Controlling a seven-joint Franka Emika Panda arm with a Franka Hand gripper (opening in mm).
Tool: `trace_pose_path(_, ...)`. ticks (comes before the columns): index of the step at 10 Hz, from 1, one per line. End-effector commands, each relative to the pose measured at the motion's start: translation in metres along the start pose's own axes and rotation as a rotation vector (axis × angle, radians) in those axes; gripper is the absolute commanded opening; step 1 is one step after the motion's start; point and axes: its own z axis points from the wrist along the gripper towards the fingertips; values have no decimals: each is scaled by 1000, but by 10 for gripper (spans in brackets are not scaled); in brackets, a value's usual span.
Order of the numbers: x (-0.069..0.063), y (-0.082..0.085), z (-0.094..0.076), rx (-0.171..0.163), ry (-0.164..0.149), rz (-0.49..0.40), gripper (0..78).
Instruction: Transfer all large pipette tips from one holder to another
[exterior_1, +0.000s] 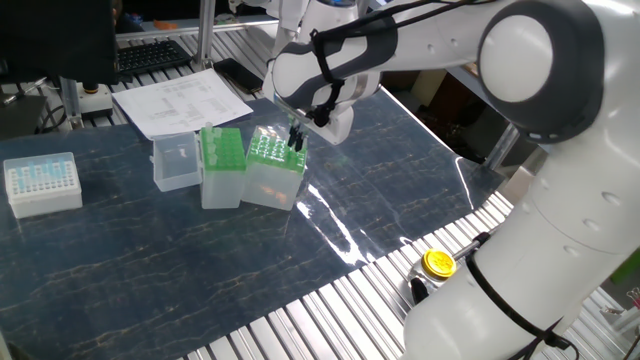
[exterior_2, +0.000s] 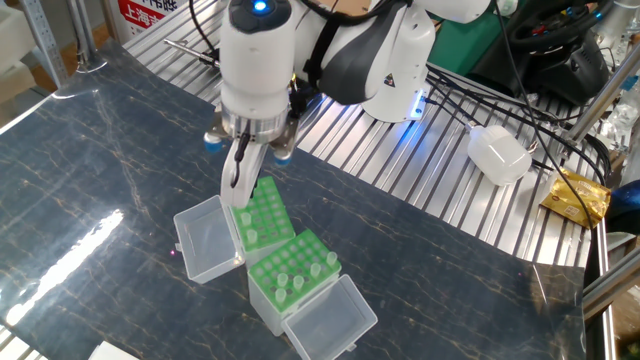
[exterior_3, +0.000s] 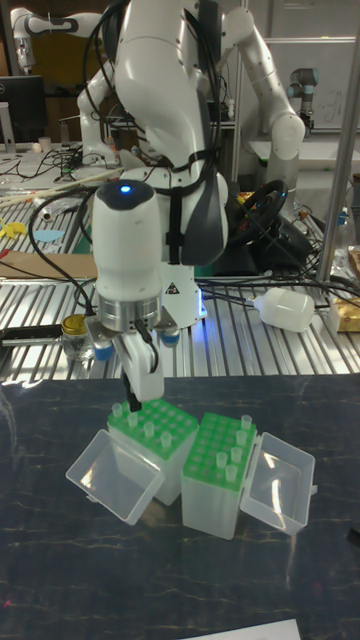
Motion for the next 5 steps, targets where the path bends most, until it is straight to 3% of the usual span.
trace_pose_path(1,12,6,-31,-25,-16,27,11)
trace_pose_path(3,14,6,-35,-30,-16,17,11)
trace_pose_path(5,13,2,-43,-58,-19,-23,11)
